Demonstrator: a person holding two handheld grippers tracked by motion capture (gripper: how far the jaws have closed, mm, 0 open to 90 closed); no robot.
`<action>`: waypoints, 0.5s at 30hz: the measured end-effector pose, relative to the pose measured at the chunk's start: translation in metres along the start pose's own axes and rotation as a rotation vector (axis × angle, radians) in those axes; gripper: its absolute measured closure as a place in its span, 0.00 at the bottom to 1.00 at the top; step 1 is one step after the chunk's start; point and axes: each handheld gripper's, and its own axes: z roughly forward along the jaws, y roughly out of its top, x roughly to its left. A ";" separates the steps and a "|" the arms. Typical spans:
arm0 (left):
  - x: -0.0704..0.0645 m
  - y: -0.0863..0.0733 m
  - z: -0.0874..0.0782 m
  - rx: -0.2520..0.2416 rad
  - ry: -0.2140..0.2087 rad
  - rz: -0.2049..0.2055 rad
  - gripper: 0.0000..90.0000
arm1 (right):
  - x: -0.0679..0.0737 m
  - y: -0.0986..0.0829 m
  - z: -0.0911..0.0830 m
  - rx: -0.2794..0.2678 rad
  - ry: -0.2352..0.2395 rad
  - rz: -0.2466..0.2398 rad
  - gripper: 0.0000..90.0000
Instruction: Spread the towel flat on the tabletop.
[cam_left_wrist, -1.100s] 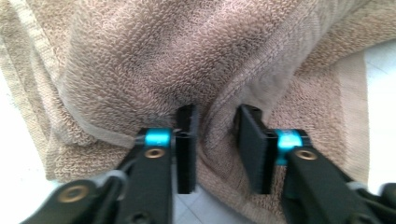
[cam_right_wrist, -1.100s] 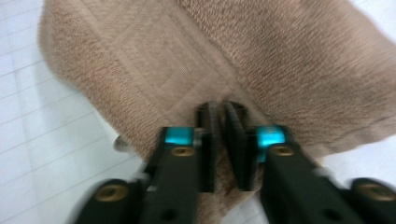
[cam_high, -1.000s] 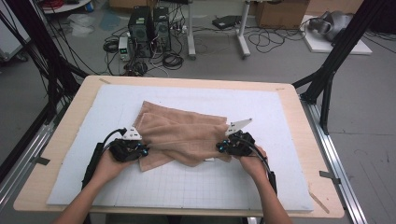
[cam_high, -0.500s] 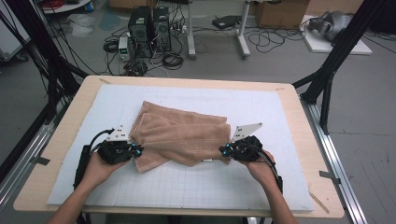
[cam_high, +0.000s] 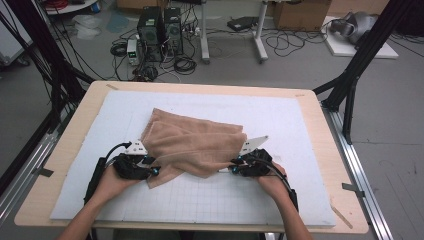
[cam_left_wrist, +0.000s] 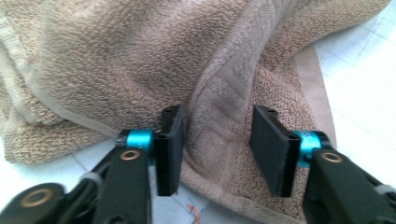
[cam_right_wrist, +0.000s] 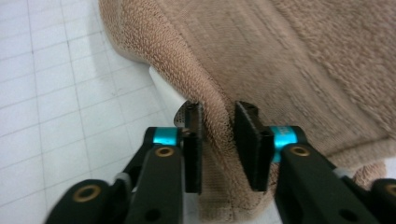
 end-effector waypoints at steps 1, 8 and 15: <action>0.000 0.000 0.000 -0.002 0.000 -0.009 0.71 | -0.001 -0.001 0.000 -0.009 0.002 0.005 0.87; -0.001 0.001 -0.005 -0.011 -0.008 -0.001 0.92 | 0.002 0.002 -0.007 -0.020 0.034 0.009 0.91; -0.001 0.002 -0.024 -0.057 -0.013 -0.003 0.94 | 0.010 0.007 -0.030 -0.090 0.087 0.005 0.91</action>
